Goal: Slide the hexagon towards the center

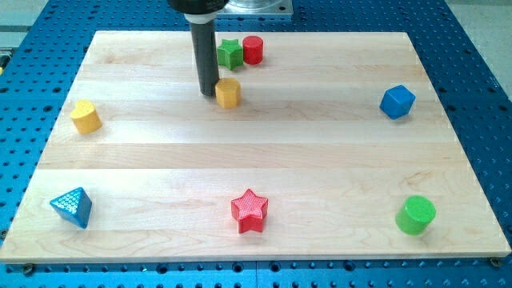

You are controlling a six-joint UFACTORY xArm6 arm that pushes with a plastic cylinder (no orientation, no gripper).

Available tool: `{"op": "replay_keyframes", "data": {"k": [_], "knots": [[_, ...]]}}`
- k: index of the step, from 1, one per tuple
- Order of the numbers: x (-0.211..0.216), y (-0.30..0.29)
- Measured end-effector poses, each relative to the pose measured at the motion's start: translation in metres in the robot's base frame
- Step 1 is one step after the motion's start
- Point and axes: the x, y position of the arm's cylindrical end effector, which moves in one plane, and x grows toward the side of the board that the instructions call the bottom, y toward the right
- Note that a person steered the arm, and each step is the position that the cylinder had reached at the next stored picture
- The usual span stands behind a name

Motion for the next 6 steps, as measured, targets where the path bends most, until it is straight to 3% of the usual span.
{"op": "replay_keyframes", "data": {"k": [1,4,6], "knots": [[0.014,0.023],[0.014,0.019],[0.045,0.07]]}}
